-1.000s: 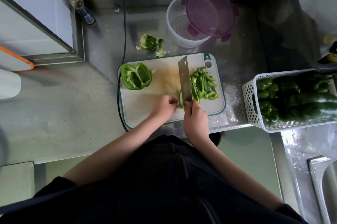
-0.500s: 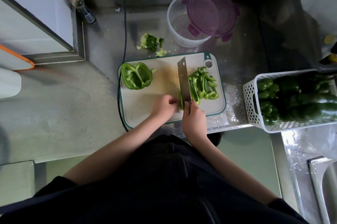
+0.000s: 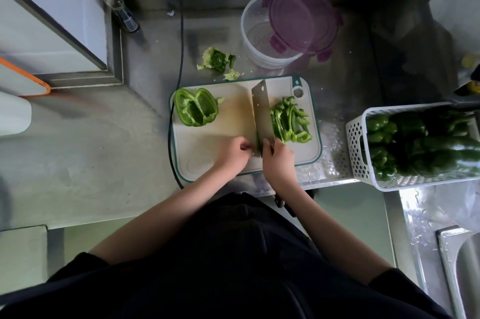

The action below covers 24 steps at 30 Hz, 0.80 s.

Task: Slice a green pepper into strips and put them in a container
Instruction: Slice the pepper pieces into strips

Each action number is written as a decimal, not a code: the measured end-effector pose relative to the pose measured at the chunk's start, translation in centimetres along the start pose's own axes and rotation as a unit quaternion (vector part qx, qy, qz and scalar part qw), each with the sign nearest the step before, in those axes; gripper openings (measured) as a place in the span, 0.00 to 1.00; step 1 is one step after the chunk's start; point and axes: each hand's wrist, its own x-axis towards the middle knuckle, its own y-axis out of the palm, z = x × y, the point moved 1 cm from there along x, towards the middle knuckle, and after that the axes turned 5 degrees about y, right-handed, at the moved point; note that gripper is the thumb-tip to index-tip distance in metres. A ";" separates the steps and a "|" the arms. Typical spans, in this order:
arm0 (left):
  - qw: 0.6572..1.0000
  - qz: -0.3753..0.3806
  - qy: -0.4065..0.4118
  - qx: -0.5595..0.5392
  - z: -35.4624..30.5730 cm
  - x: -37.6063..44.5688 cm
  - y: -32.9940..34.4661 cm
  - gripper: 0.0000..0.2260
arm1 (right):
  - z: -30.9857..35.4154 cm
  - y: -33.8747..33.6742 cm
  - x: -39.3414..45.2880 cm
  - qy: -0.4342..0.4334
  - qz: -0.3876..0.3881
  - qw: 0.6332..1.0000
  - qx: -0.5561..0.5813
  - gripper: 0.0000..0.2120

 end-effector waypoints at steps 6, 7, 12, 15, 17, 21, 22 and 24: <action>1.000 -0.008 -0.007 -0.027 -0.1 0.0 0.2 0.04 | 0.5 -1.4 2.2 0.088 0.067 0.988 0.104 0.14; 0.999 -0.011 -0.010 -0.037 -0.2 0.0 0.3 0.04 | 0.7 -1.6 2.4 0.088 0.071 0.987 0.115 0.13; 0.989 -0.042 -0.046 -0.137 -0.6 0.6 0.4 0.11 | 0.2 -3.3 2.4 0.086 0.097 0.983 0.127 0.14; 0.989 -0.050 -0.040 -0.130 -1.3 0.9 0.3 0.09 | 0.0 -3.8 2.2 0.057 0.095 0.988 0.111 0.13; 0.998 -0.054 -0.020 -0.025 -1.7 1.1 0.2 0.09 | 0.2 -4.0 2.1 0.020 0.073 0.995 0.072 0.12; 0.993 -0.067 -0.004 0.098 -2.0 2.1 0.3 0.11 | 0.2 -4.6 1.8 -0.022 0.029 0.999 0.040 0.13; 0.991 -0.070 -0.003 0.110 -2.1 2.2 0.4 0.11 | 0.1 -4.8 1.7 -0.022 0.017 0.999 0.035 0.14; 0.990 -0.077 -0.006 0.122 -2.3 2.4 0.5 0.12 | -0.2 -5.1 1.4 -0.019 -0.008 0.999 0.029 0.16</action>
